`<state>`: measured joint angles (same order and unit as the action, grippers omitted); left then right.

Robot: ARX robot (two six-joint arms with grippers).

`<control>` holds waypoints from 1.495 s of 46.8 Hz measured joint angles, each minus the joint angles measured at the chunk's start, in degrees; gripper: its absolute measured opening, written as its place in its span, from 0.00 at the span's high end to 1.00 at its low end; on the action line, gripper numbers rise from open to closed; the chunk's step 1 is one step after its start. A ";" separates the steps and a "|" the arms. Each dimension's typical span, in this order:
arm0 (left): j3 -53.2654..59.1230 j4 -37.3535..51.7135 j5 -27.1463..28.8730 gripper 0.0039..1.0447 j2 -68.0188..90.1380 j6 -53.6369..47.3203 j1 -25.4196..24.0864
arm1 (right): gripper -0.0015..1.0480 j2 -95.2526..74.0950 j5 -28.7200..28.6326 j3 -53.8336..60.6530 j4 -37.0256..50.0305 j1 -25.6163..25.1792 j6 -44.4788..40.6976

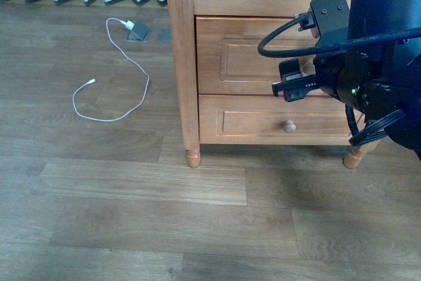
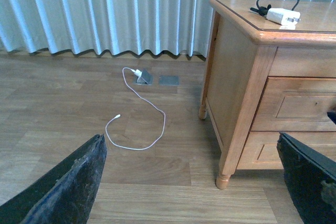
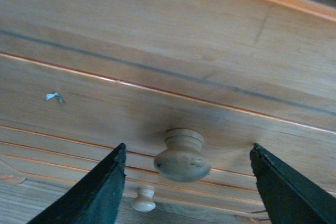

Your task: Put charger into drawer

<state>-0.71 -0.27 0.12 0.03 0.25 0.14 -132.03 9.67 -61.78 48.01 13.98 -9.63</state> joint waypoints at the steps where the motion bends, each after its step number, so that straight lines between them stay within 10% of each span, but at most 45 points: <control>1: 0.00 0.00 0.00 0.06 0.00 0.00 0.00 | 0.35 0.00 0.04 0.00 0.04 -0.02 0.00; 15: 0.00 0.00 0.00 0.06 0.00 0.00 0.00 | 0.78 -0.59 -0.37 -0.46 0.13 0.15 -0.70; 61: 0.00 0.00 0.00 0.06 0.00 0.00 0.00 | 0.80 32.44 -20.33 35.98 -15.02 -4.79 5.66; 70: 0.00 0.00 0.00 0.06 0.00 0.00 0.00 | 0.53 41.13 -20.85 38.91 -19.06 -5.20 8.72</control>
<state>-0.71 -0.27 0.12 0.03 0.25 0.14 -90.89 -11.18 -22.87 28.95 8.78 -0.91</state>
